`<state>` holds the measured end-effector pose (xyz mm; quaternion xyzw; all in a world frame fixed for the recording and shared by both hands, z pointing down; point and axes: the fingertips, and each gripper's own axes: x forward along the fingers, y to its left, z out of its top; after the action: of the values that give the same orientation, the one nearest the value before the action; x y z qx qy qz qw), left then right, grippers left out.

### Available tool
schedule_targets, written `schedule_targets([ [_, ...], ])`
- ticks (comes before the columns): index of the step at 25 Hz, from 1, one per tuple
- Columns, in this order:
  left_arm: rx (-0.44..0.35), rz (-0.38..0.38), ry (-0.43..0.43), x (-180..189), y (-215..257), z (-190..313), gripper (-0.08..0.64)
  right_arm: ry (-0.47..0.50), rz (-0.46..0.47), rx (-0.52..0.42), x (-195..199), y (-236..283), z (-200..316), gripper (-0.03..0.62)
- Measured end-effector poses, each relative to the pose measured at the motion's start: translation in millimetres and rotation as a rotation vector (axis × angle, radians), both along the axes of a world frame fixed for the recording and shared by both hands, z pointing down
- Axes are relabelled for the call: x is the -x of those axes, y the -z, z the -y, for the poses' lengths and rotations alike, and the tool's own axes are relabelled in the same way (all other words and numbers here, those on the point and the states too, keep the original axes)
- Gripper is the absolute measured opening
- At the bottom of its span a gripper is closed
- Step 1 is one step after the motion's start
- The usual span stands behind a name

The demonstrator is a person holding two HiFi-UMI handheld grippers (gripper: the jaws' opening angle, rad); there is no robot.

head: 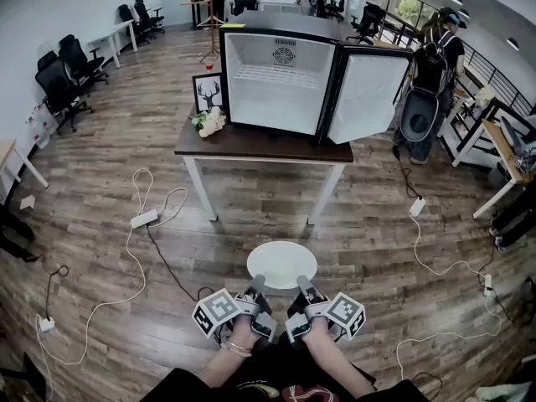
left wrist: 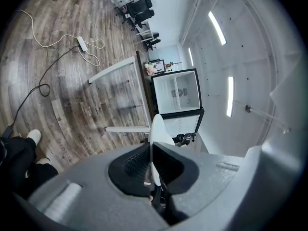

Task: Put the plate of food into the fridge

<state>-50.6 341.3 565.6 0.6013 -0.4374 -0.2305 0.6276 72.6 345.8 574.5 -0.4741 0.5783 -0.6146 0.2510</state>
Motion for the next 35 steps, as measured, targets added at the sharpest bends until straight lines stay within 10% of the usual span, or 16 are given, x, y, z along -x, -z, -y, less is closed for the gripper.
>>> schedule_targets([
  [15, 0.017, 0.008, -0.02, -2, -10, 20, 0.018, -0.001, -0.001, 0.01, -1, -10, 18, 0.031],
  [35, 0.024, 0.005, 0.079, -44, -11, 161, 0.018, 0.124, -0.023, 0.011, -43, -10, 171, 0.034],
])
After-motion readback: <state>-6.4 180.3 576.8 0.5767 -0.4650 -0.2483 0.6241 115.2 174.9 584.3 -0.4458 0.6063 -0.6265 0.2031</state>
